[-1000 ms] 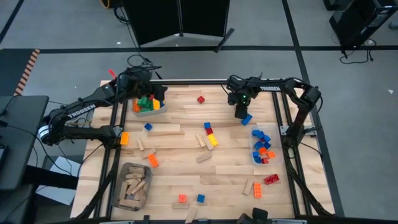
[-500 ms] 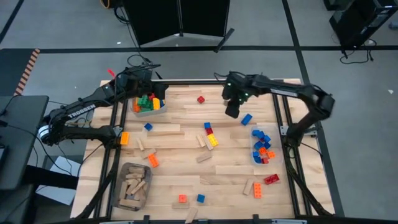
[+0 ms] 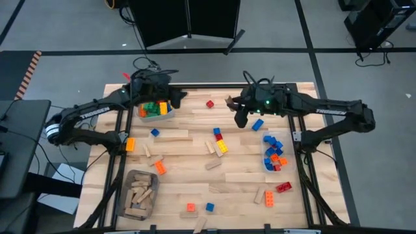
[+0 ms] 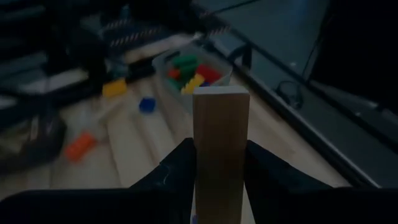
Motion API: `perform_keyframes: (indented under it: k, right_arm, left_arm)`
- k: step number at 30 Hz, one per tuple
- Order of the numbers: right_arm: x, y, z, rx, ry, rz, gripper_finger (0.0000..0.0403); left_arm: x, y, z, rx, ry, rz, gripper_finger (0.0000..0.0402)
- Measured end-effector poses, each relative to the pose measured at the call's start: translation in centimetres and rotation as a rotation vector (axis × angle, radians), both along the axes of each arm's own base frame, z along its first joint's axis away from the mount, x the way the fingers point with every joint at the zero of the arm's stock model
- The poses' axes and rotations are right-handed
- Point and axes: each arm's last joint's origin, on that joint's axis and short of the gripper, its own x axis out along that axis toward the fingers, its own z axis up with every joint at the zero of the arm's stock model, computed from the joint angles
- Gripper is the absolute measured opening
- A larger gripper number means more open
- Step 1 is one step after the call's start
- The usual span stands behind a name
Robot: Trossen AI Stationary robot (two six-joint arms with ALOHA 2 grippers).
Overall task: Sort blocks by size
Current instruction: Put the brown block into the black bin
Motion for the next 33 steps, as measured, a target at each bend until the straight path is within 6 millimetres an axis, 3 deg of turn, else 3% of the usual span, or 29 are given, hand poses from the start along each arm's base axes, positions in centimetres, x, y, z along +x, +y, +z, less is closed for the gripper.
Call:
perform_keyframes:
  k: [10,19,26,33]
  right_arm:
    - [-0.1,0.8,0.5,-0.009,-0.079,-0.196,0.0118]
    - [0.3,0.7,2.6,-0.091,-0.26,-0.19,0.0118]
    - [0.8,0.6,2.8,-0.179,-0.255,-0.145,0.0118]
    - [0.9,0.7,2.8,-0.239,-0.227,-0.079,0.0118]
  left_arm:
    - [6.6,-3.5,0.0,0.418,-0.143,-0.351,0.0223]
    - [10.7,-6.8,-0.8,0.701,-0.207,-0.216,0.0223]
    - [13.5,-8.0,-0.2,0.715,-0.175,-0.013,0.0223]
    - [17.1,-8.5,0.2,0.706,-0.17,-0.02,0.0223]
